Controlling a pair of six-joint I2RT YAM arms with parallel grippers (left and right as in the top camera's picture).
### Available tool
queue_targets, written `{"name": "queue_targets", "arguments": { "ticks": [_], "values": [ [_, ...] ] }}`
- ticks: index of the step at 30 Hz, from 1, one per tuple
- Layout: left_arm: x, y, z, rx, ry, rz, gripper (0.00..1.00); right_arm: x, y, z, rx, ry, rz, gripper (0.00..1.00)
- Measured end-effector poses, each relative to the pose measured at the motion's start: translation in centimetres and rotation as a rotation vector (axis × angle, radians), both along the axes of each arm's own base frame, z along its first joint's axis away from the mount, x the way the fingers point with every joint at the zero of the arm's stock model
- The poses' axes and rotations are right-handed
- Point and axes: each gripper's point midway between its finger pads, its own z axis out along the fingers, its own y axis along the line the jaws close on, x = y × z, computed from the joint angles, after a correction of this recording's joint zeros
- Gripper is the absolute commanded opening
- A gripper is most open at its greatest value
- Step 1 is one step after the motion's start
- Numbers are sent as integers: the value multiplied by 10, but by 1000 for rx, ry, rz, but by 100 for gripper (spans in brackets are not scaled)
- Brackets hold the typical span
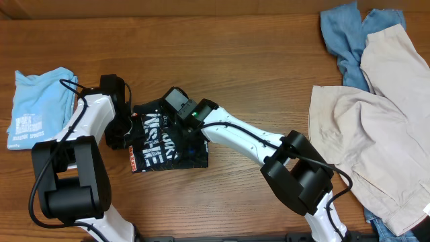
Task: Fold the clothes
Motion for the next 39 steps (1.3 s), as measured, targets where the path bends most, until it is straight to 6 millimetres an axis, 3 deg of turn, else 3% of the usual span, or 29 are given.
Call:
{"name": "queue_targets", "arguments": {
  "ticks": [7,10,17,27,31,35,39],
  "values": [
    [0,0,0,0,0,0,52,9,-26,-5,-102,-28,-121,4],
    [0,0,0,0,0,0,52,21,-48,-7,-139,-22,-260,4],
    [0,0,0,0,0,0,52,36,-85,-11,-172,42,-400,6],
    [-21,-2,6,-11,91,-12,43,18,-96,-11,-229,96,-387,12],
    [-12,-1,21,-11,63,-27,42,16,-91,17,-173,83,-347,15],
    [4,0,52,-3,-40,-30,37,5,-83,63,-71,83,-301,15],
    [27,2,91,15,-209,-31,34,-7,-78,87,-11,116,-267,15]
  ]
}}
